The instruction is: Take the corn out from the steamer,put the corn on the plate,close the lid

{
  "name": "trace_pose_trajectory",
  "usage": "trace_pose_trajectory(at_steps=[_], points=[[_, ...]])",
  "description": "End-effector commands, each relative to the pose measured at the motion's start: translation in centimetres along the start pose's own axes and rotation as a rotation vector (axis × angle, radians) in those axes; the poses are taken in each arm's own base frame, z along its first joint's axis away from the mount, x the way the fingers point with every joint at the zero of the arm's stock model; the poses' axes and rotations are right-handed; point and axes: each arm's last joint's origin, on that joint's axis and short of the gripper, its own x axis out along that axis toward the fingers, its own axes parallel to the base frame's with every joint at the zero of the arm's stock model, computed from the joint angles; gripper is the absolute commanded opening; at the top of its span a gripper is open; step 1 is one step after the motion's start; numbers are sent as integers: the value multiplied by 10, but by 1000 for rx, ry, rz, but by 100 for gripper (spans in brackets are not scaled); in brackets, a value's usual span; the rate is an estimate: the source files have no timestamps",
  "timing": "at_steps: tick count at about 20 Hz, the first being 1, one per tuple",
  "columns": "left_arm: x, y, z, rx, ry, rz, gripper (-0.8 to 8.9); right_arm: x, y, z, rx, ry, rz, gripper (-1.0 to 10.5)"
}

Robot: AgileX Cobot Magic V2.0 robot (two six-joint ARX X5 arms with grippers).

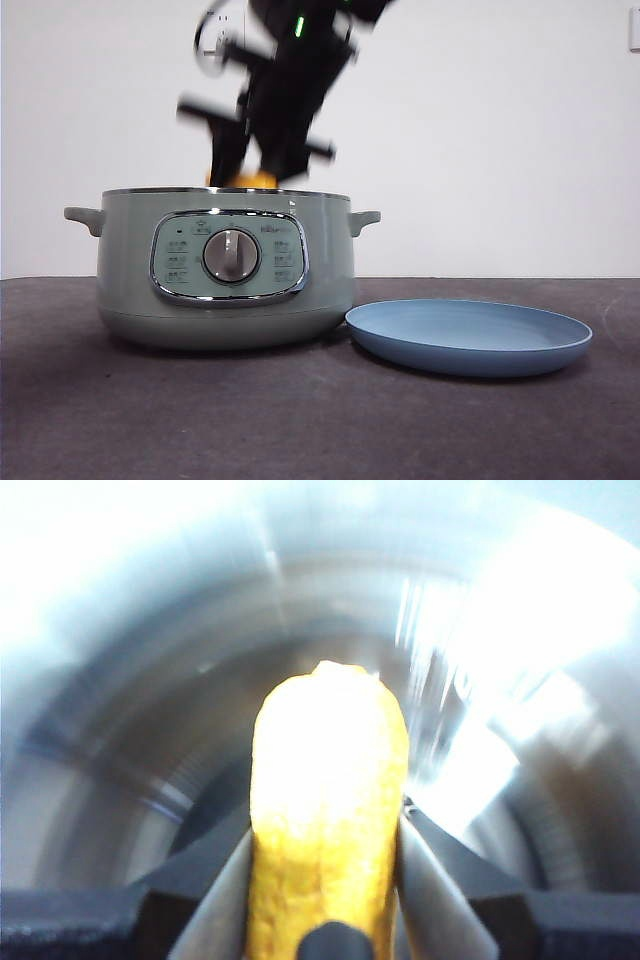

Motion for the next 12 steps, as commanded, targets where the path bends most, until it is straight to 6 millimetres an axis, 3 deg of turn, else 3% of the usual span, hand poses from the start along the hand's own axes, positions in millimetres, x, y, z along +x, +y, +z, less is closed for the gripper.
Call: trace_pose_trajectory(at_steps=[1, 3, 6, 9, 12], points=[[-5, 0, 5, 3, -68, 1, -8, -45, 5, 21, -29, -79, -2, -15], [-5, 0, 7, 3, -87, 1, -8, -92, 7, 32, -58, -95, -39, -15], [-5, 0, 10, 6, -115, 2, -8, -153, -8, 33, -74, -46, -156, -16], [-5, 0, 10, 7, -118, 5, -8, -193, -37, 29, -15, -20, -211, -16], [-5, 0, 10, 6, -119, 5, -8, -212, -62, 21, 41, 15, -265, -16]])
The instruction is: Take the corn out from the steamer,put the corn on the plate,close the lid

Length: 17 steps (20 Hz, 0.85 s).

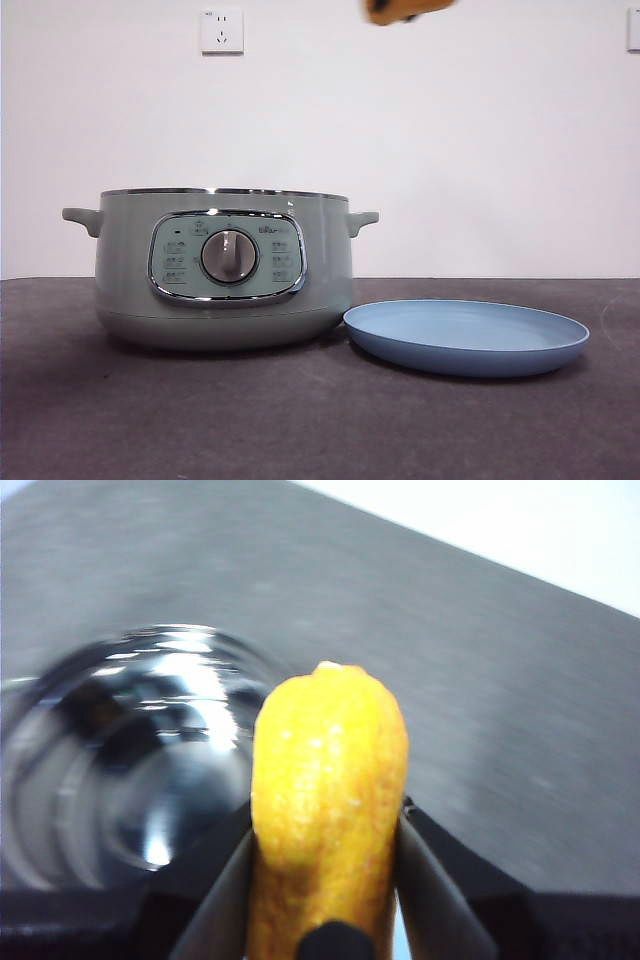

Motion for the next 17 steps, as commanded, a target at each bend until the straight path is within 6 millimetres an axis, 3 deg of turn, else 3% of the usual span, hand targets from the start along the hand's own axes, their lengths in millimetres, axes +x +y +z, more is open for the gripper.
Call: trace_pose_trajectory(at_steps=[1, 5, 9, 17], points=[[-5, 0, 6, 2, -77, 3, -8, 4, -17, -10, 21, 56, -6, -16], [-5, 0, 7, 2, -83, 3, -8, 12, -33, -28, 59, 108, 4, -16], [-2, 0, 8, 1, -72, 2, -8, 33, -35, -58, 79, 166, 32, -16], [9, 1, 11, -2, -38, 1, -8, 98, -26, -152, 171, 208, 91, -16]])
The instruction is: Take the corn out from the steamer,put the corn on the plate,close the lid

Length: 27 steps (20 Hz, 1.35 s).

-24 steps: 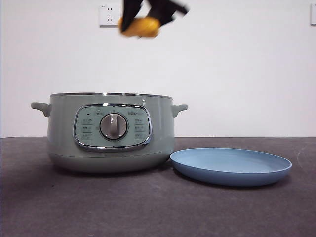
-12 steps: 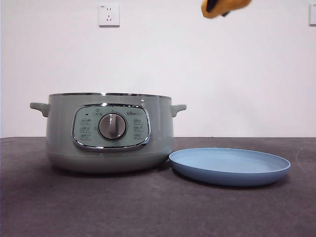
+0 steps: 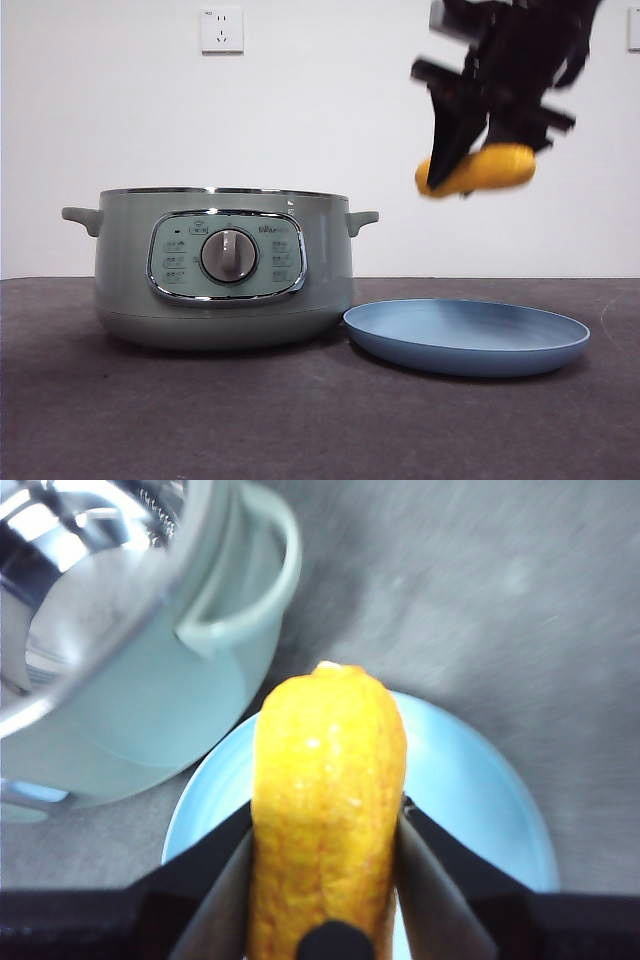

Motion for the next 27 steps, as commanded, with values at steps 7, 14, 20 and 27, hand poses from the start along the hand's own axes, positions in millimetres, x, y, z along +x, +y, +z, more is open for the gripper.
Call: trace_pose_trajectory(at_steps=[7, 14, 20, 27], points=[[1, 0, 8, 0, -55, 1, -8, 66, -9, -58, 47, -22, 0, -16], [1, 0, 8, -1, -57, 1, -8, 106, -15, -74, 80, 38, 0, 4], [5, 1, 14, 4, -93, 2, -8, 104, -14, -74, 93, 43, 5, 504], [52, 6, 40, 38, -118, -20, -8, 40, -5, -47, 76, -105, 5, 513]])
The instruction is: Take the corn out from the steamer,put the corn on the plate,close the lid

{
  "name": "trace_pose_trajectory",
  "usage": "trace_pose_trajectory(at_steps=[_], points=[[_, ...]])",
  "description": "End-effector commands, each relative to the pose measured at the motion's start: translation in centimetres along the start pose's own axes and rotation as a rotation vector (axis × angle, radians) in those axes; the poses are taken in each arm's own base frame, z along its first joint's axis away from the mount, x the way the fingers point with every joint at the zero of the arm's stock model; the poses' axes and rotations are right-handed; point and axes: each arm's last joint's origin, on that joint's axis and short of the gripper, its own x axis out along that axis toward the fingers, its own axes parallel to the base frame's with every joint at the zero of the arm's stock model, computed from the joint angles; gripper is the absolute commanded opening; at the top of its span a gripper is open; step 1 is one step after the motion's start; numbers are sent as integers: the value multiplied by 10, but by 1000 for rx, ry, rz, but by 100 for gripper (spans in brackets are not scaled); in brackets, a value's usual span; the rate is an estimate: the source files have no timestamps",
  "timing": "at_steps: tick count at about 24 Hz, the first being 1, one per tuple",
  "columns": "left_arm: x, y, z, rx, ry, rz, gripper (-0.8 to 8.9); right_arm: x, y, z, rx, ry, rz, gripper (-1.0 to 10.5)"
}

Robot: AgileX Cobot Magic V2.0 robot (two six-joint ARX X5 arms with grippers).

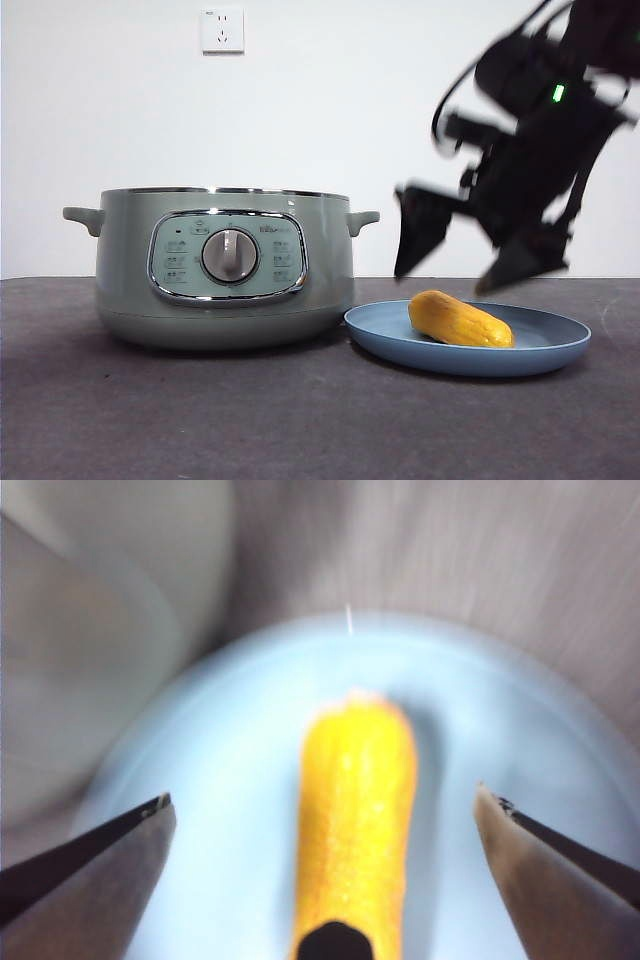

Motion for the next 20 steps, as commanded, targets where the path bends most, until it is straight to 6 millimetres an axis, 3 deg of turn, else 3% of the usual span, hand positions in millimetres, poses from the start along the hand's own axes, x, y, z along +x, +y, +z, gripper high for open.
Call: trace_pose_trajectory(at_steps=[1, 6, 9, 15, 20], points=[[21, 2, 15, 30, -69, -32, -8, -35, 6, 8, 3, -39, -3, 513], [94, 10, 28, 41, -75, -47, -8, -125, 21, 10, -17, -132, 9, 512], [126, 14, 27, 58, -75, -46, -8, -163, 26, 4, -25, -186, 13, 512], [174, 19, 20, 55, -56, -58, -8, -217, 33, -13, -40, -288, 20, 509], [204, 23, 12, 55, -51, -59, -8, -244, 37, -29, -47, -336, 24, 509]])
